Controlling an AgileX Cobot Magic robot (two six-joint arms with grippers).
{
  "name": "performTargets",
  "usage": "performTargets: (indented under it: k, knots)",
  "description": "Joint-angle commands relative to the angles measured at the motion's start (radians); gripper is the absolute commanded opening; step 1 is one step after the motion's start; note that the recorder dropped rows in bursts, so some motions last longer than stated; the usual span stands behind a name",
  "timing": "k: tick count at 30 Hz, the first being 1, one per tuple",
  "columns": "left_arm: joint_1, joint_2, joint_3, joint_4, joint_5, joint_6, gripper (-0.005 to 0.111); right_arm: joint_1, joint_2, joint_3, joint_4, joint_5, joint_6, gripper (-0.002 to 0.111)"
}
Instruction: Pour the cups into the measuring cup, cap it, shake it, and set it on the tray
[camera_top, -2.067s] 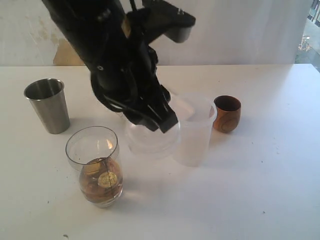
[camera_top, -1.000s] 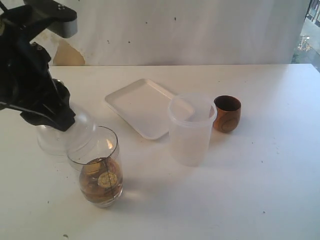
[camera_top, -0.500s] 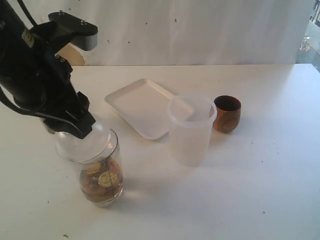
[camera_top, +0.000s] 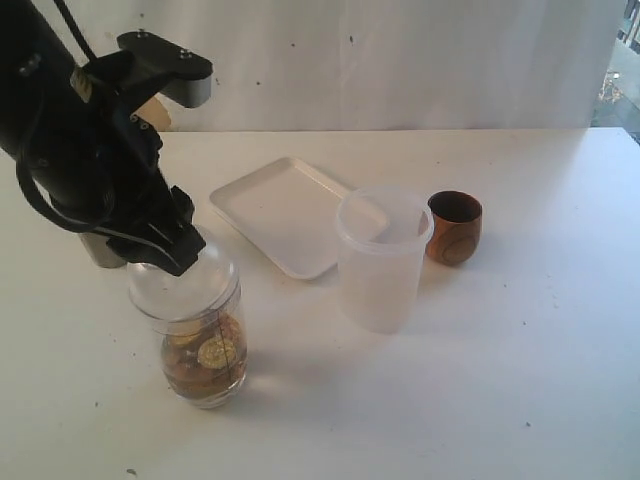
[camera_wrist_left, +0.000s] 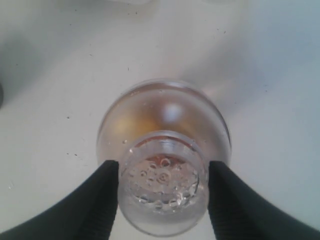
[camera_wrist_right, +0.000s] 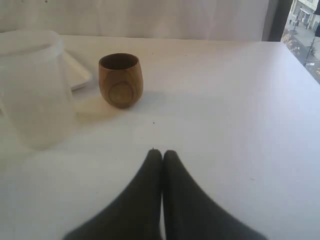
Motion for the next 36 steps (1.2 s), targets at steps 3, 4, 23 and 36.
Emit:
performTargets:
  k: [3,4,23,36]
  knots:
    - [0.001,0.007,0.0,0.005,-0.018,0.005,0.0,0.004,-0.006,0.006,-0.002,-0.008,-0.003,0.0]
    - [0.001,0.007,0.0,0.005,-0.019,0.005,0.0,0.004,-0.006,0.006,-0.002,-0.008,-0.003,0.0]
    - [0.001,0.007,0.0,0.013,-0.05,0.005,0.053,0.004,-0.006,0.006,-0.002,-0.008,0.026,0.0]
    - [0.001,0.006,0.0,0.013,-0.078,0.01,0.068,0.004,-0.006,0.006,-0.002,-0.008,0.026,0.0]
